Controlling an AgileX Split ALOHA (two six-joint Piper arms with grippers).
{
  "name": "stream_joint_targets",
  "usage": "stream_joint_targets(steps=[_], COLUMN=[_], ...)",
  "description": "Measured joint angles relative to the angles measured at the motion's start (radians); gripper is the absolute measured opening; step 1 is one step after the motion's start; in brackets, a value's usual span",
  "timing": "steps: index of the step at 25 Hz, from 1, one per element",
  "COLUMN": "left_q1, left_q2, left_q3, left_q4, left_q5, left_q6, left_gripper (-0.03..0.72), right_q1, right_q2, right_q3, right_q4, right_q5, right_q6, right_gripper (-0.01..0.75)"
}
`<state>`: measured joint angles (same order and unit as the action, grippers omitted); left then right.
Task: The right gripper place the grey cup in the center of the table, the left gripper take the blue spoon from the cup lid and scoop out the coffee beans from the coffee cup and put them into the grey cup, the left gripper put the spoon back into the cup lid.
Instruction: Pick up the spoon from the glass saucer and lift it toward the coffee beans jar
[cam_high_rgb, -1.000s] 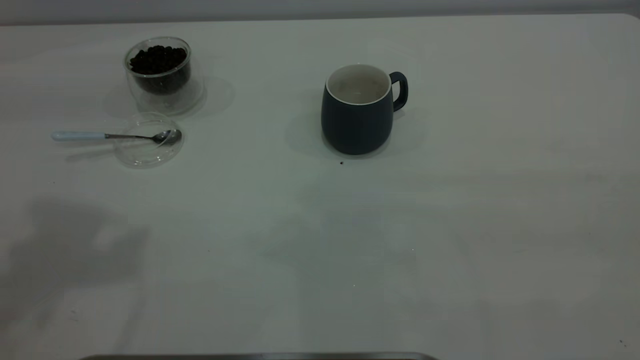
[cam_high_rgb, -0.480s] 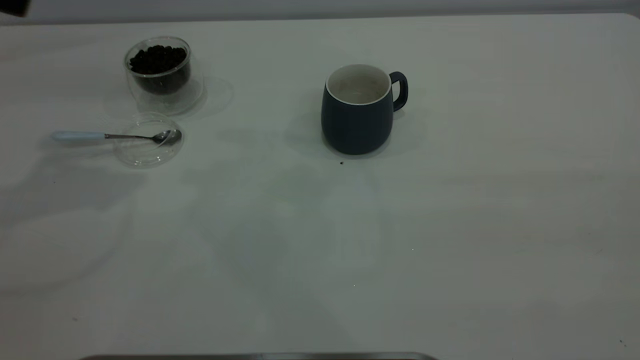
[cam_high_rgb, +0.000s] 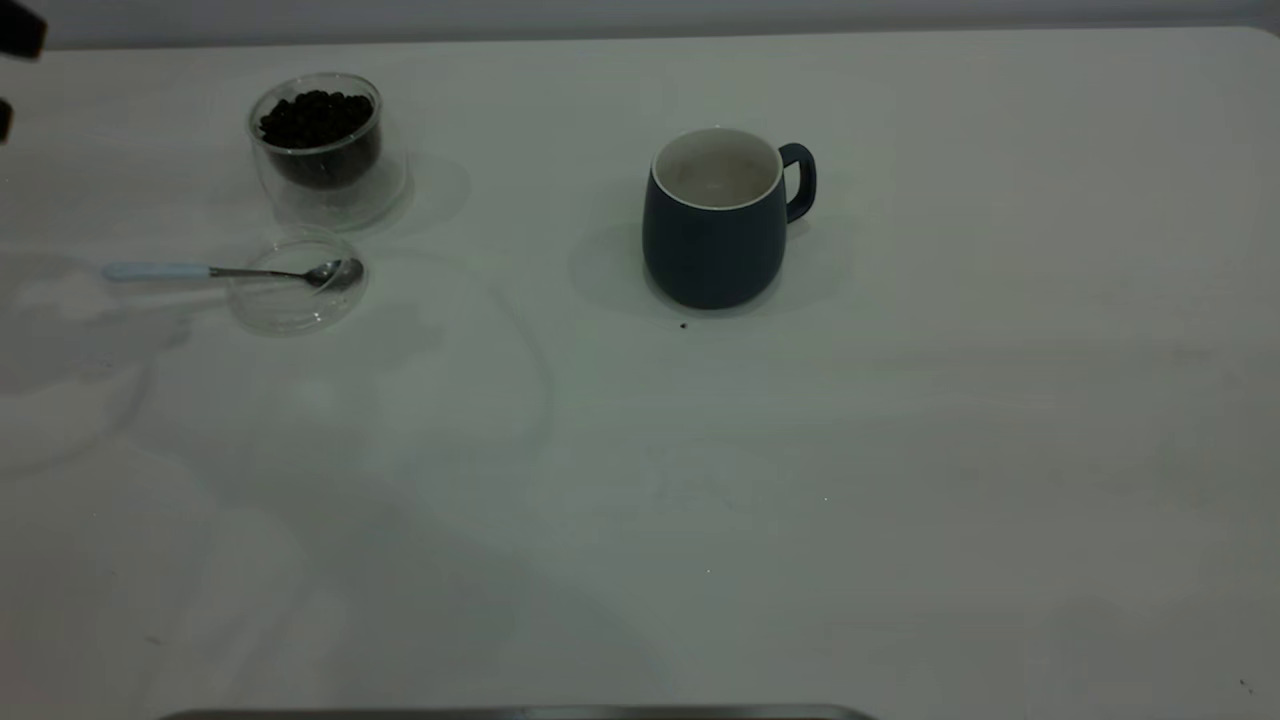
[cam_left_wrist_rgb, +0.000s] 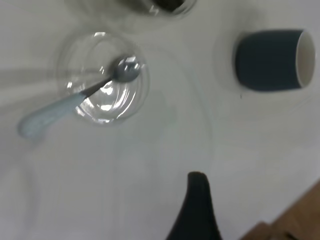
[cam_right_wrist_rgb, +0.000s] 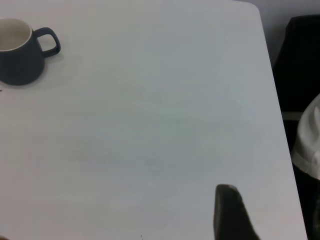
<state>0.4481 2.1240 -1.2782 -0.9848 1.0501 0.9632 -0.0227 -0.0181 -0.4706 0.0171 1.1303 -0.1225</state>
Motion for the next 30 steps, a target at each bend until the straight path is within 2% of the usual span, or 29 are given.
stream_joint_targets(steps=[5,15,24,30], left_q1=[0.034,0.103,0.103,0.099], left_q2=[0.121,0.229,0.405,0.484], left_q3=[-0.082,-0.141,-0.269,-0.336], left_q4=[0.041,0.164,0.146,0.081], left_q5=[0.083,0.059,0.08,0.099], left_q6=[0.01,0.016,0.008,0.05], left_gripper=[0.712,0.712,0.704,0.699], right_q1=[0.0,0.0,0.0,0.0], right_q2=[0.0,0.0,0.0,0.0], right_q3=[0.0,0.0,0.0,0.0], right_q4=[0.0,0.0,0.0,0.0], right_q5=[0.0,0.0,0.0,0.0], right_q6=[0.0,0.0,0.0,0.0], right_gripper=[0.363,0.363,0.363,0.363])
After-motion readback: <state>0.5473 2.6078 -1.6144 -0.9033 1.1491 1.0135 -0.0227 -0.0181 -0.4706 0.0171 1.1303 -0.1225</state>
